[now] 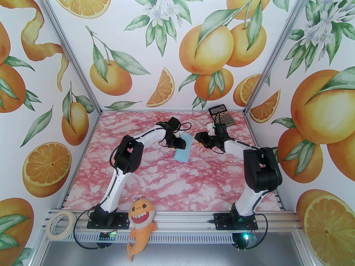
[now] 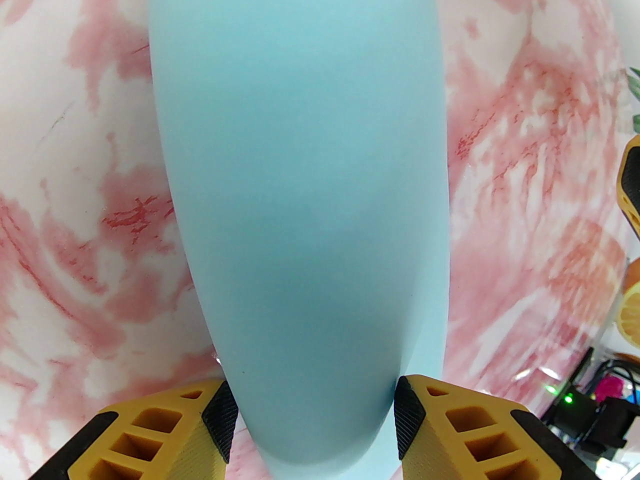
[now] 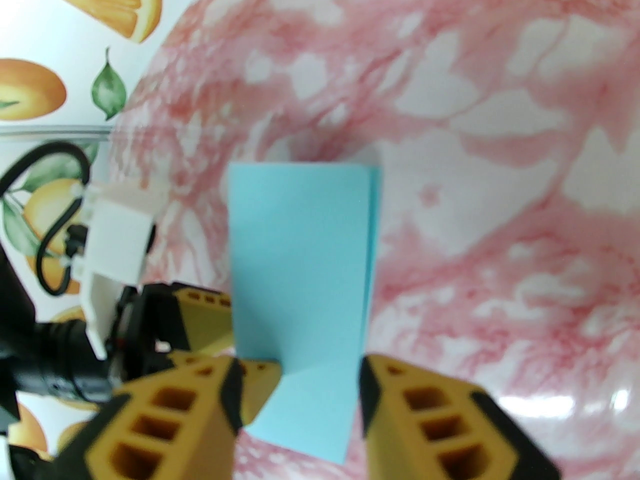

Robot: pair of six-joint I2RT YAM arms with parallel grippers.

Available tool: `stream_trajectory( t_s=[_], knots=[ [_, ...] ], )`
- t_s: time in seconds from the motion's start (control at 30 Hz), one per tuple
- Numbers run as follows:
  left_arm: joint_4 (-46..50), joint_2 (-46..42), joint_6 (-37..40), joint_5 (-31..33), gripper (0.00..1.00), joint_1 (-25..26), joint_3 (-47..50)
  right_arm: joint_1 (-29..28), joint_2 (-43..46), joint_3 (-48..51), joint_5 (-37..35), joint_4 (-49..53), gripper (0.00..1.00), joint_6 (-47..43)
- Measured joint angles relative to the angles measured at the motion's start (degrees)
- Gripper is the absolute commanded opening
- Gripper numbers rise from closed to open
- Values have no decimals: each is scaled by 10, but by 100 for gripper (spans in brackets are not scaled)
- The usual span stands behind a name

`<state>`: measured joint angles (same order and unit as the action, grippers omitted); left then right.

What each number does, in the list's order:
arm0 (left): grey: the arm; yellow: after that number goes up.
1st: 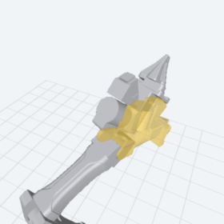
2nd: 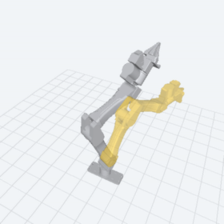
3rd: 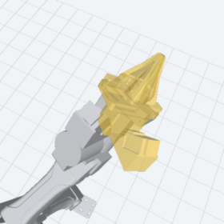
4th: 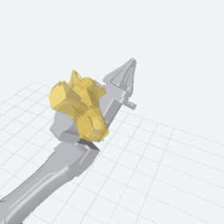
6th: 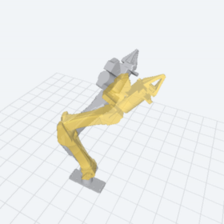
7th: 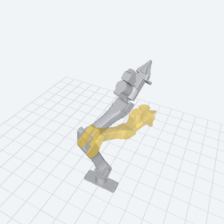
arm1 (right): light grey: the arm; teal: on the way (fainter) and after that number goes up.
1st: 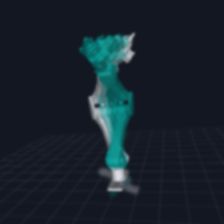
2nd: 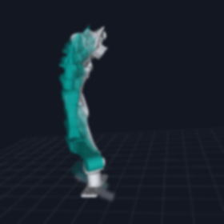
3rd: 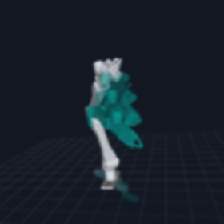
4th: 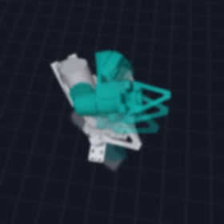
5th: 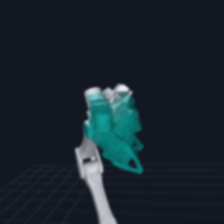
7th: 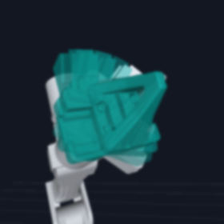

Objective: Fold a paper plane with a square sheet of paper (fold left side to right side)

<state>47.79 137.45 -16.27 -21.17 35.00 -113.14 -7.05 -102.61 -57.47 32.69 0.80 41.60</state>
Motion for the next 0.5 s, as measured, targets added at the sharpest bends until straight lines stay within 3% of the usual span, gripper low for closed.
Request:
stream_trajectory(
  t_s=[0.5],
  knots=[
    [43,23,6,2,59,0,-44,-1,0,12,0,-11,32,14]
  ],
)
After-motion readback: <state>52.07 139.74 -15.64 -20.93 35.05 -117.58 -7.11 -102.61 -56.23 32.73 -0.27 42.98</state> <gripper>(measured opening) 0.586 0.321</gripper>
